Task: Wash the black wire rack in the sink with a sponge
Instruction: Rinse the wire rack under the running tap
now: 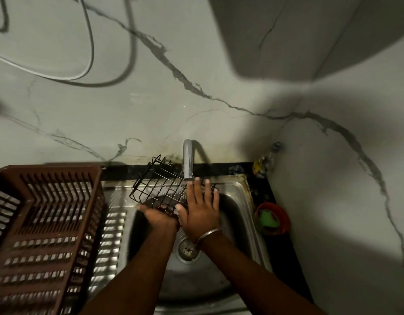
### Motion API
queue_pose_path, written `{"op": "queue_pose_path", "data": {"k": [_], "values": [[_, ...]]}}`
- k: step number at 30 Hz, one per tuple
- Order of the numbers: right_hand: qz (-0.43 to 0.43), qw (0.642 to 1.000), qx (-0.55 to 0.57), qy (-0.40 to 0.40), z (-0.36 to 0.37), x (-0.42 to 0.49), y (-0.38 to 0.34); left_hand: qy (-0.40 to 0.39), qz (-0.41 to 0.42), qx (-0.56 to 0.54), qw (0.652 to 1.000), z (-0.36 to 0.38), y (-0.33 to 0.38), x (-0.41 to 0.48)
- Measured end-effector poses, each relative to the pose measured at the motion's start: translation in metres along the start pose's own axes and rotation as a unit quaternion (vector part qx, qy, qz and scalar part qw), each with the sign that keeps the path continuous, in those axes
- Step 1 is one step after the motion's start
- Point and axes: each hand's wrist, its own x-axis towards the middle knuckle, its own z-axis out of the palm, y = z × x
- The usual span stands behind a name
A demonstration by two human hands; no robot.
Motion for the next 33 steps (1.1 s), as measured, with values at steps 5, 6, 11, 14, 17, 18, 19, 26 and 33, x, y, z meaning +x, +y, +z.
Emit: {"op": "queue_pose_path", "data": {"k": [5,6,11,14,17,18,19,26,33], "values": [[0.013,0.999,0.035,-0.009,-0.009,0.000,0.004,-0.025,-0.011,-0.047,0.999,-0.001,0.002,-0.012],[0.045,0.997,0.053,-0.016,-0.014,0.003,0.000,-0.017,-0.014,-0.034,0.999,0.000,0.004,-0.014],[0.109,0.988,0.081,-0.067,-0.034,0.019,-0.009,0.012,-0.036,-0.052,0.998,-0.010,-0.005,-0.010],[0.107,0.990,0.045,-0.083,-0.034,0.029,0.004,-0.034,-0.072,-0.004,0.997,-0.021,-0.004,-0.011],[0.084,0.994,0.019,-0.065,-0.035,0.036,0.018,-0.053,-0.054,0.046,0.996,-0.026,0.017,0.002],[0.072,0.995,0.011,-0.064,-0.036,0.038,0.024,-0.066,-0.041,0.075,0.994,-0.025,0.029,0.005],[0.059,0.996,0.005,-0.062,-0.038,0.040,0.031,-0.077,-0.021,0.117,0.990,-0.026,0.038,0.007],[-0.068,0.997,-0.003,-0.023,-0.053,0.046,0.062,-0.209,0.019,0.534,0.819,-0.024,0.088,-0.003],[-0.098,0.994,-0.024,-0.029,-0.037,0.031,0.047,-0.198,-0.001,0.467,0.862,-0.048,0.083,-0.003]]}}
